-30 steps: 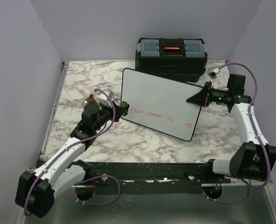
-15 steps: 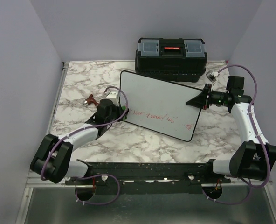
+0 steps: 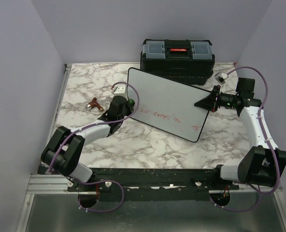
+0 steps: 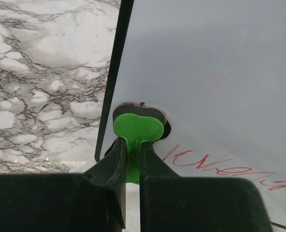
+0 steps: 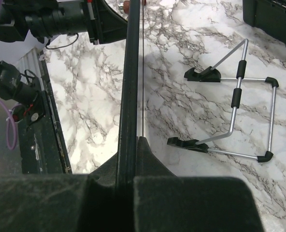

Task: Erase the whiteboard
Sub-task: Erase the whiteboard at the whiteboard stand.

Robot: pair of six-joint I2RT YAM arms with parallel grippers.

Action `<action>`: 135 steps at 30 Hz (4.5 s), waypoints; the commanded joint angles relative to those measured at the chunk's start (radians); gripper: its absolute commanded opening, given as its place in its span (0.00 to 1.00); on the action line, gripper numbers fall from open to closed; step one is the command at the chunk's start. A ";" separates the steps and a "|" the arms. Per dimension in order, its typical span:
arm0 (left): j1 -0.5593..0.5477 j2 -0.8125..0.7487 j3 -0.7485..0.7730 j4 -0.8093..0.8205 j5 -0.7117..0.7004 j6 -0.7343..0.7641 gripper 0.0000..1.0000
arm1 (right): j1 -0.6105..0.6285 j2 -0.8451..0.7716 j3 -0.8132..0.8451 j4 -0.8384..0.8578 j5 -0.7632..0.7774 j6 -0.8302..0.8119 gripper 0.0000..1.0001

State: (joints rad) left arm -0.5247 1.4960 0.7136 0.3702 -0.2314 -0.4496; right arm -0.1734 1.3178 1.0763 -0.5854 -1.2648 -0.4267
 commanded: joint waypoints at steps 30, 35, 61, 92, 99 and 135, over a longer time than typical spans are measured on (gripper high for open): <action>0.076 -0.094 -0.134 -0.007 0.166 -0.037 0.00 | 0.019 0.107 0.000 -0.099 0.061 0.036 0.01; 0.117 -0.017 0.016 -0.019 0.211 0.026 0.00 | 0.021 0.106 -0.009 -0.085 0.059 0.046 0.01; 0.154 0.033 -0.124 -0.072 0.270 -0.123 0.00 | 0.050 0.166 -0.006 -0.107 0.067 0.035 0.01; -0.017 0.106 -0.019 -0.119 0.243 -0.165 0.00 | 0.056 0.155 -0.006 -0.117 0.064 0.023 0.01; -0.051 -0.005 -0.022 -0.167 0.133 -0.097 0.00 | 0.059 0.156 -0.007 -0.114 0.066 0.024 0.01; 0.003 0.147 -0.058 -0.039 0.291 -0.123 0.00 | 0.070 0.156 -0.012 -0.113 0.065 0.023 0.01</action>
State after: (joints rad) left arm -0.4778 1.5753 0.6861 0.4011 0.0025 -0.5385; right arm -0.1543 1.4700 1.0782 -0.5980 -1.2282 -0.3416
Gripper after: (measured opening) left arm 0.060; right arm 0.024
